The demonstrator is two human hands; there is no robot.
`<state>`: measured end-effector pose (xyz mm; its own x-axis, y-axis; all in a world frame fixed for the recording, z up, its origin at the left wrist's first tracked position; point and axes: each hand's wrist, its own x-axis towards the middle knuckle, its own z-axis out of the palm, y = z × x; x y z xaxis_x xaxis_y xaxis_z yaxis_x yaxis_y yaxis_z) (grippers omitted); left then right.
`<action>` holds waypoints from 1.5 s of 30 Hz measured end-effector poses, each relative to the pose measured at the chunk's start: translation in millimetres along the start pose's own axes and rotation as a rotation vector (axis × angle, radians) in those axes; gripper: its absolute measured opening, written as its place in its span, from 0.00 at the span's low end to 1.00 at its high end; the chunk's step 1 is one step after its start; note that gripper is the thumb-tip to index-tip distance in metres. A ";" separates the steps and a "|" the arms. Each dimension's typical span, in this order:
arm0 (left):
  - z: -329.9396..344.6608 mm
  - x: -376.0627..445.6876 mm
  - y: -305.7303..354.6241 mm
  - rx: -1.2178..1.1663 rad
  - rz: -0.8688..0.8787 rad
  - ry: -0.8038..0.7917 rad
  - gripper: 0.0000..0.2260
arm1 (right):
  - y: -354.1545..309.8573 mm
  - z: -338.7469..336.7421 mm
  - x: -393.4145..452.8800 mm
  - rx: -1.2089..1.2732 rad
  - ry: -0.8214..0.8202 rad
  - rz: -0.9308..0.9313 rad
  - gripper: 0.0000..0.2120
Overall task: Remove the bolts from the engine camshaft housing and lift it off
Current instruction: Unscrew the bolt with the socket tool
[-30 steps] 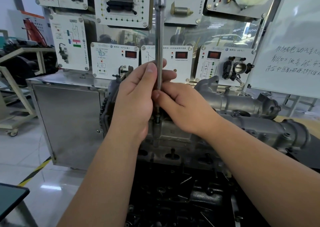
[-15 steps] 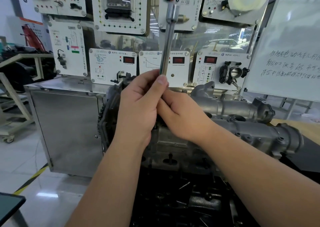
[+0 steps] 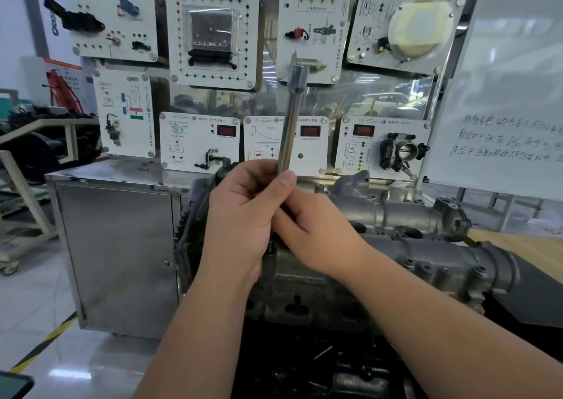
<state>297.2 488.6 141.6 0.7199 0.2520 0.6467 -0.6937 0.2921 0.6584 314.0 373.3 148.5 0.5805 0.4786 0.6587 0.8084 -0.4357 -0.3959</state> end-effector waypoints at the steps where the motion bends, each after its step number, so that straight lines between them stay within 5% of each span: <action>1: 0.6 -0.5 0.5 0.018 -0.009 -0.011 0.08 | -0.3 0.2 0.4 -0.005 -0.015 0.014 0.13; 6: -1.9 1.2 3.6 0.067 -0.007 -0.055 0.11 | -2.0 -0.2 2.4 -0.039 -0.111 0.014 0.14; 12: -0.6 1.5 2.5 -0.039 0.027 0.018 0.09 | -1.2 0.4 1.0 -0.001 -0.012 -0.036 0.09; 15: -1.5 2.2 2.4 -0.063 0.002 0.007 0.08 | -2.5 1.0 0.3 -0.030 0.040 -0.070 0.14; 21: -5.2 2.6 3.4 0.019 -0.050 -0.066 0.12 | -2.1 1.4 0.0 -0.047 -0.028 -0.014 0.11; 27: -3.7 1.2 2.4 -0.062 -0.018 0.033 0.01 | -2.6 1.3 -1.3 -0.043 -0.034 -0.031 0.13; 30: -2.7 0.4 2.5 -0.066 0.004 0.071 0.08 | -3.0 0.1 -2.5 -0.035 -0.009 -0.038 0.06; 34: -1.7 -0.1 1.5 -0.027 -0.006 0.038 0.01 | -3.4 0.1 -2.7 -0.022 0.017 -0.032 0.08; 38: -0.5 -0.3 -0.6 0.050 -0.003 -0.007 0.14 | -1.2 0.9 -2.3 -0.048 -0.008 -0.006 0.12; 45: -0.5 0.3 -4.6 -0.013 -0.013 0.000 0.12 | -5.0 0.1 -2.5 -0.070 -0.039 -0.019 0.13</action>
<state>300.6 487.8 138.6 0.7289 0.2477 0.6382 -0.6838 0.3073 0.6618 308.5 374.4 148.7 0.5698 0.5161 0.6395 0.8111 -0.4782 -0.3368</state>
